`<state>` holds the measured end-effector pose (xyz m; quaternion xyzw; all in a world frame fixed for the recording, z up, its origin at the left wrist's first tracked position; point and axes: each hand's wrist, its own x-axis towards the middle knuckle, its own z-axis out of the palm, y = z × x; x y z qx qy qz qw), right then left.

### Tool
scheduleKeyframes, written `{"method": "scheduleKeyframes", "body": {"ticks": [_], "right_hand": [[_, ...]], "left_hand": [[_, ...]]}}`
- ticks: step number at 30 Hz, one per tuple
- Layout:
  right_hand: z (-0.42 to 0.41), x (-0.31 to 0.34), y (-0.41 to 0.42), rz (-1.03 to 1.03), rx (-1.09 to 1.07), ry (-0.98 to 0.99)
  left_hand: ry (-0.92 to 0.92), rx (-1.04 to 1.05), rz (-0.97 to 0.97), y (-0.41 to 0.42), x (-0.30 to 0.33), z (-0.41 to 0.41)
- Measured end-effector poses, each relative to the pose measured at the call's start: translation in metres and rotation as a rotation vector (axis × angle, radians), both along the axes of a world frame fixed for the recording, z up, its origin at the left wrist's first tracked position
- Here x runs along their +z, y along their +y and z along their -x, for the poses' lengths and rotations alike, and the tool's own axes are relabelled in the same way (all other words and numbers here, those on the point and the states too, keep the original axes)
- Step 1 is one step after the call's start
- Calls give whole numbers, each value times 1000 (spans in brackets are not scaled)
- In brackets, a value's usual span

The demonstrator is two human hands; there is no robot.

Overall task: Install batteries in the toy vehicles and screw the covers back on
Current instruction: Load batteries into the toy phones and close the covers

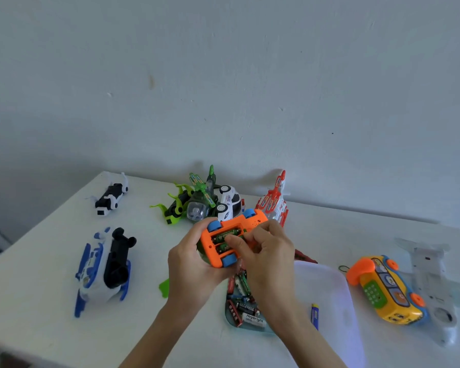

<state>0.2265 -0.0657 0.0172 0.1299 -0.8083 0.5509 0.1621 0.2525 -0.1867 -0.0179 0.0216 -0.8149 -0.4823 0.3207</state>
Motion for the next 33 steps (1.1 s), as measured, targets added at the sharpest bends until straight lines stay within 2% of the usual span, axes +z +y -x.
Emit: {"method": "scheduleKeyframes", "body": {"ticks": [3, 5, 7, 9, 11, 13, 14, 15, 16, 19, 20, 22, 24, 28, 30, 33], "right_hand": [[2, -9, -15, -403, -13, 408], [-1, -12, -26, -616, 29, 479], [1, -9, -37, -644, 3, 506], [8, -5, -46, -497, 68, 377], [16, -11, -57, -197, 277, 8], [21, -20, -67, 74, 256, -100], [23, -27, -73, 97, 204, -90], [26, -39, -79, 44, 183, -97], [29, -51, -84, -94, 219, -136], [34, -93, -98, -707, 448, -228], [34, -103, -101, -837, 525, -224], [33, -114, -106, -971, 652, -188], [34, -121, -109, -1053, 725, -128], [32, -120, -109, -1161, 697, -15], [33, -115, -103, -1137, 677, -61], [52, -92, -81, -948, 586, -238]], "left_hand": [[12, 10, -9, -14, -1, -3], [1, 10, -22, -25, 0, -3], [-31, 33, -35, -39, 1, 0], [-71, 80, -58, -54, 1, 3], [-108, 133, -76, -74, -2, 5], [-136, 198, -87, -97, -6, 4], [-140, 238, -97, -108, -8, 4], [-140, 275, -110, -118, -8, 3], [-135, 301, -120, -126, -9, 3], [-130, 300, -138, -139, -12, 3], [-132, 290, -133, -142, -13, 3], [-134, 269, -119, -144, -15, 2], [-140, 249, -113, -144, -18, 2], [-138, 205, -142, -134, -17, -1], [-140, 177, -160, -127, -13, -3], [-146, 114, -220, -116, -6, -5]]}}
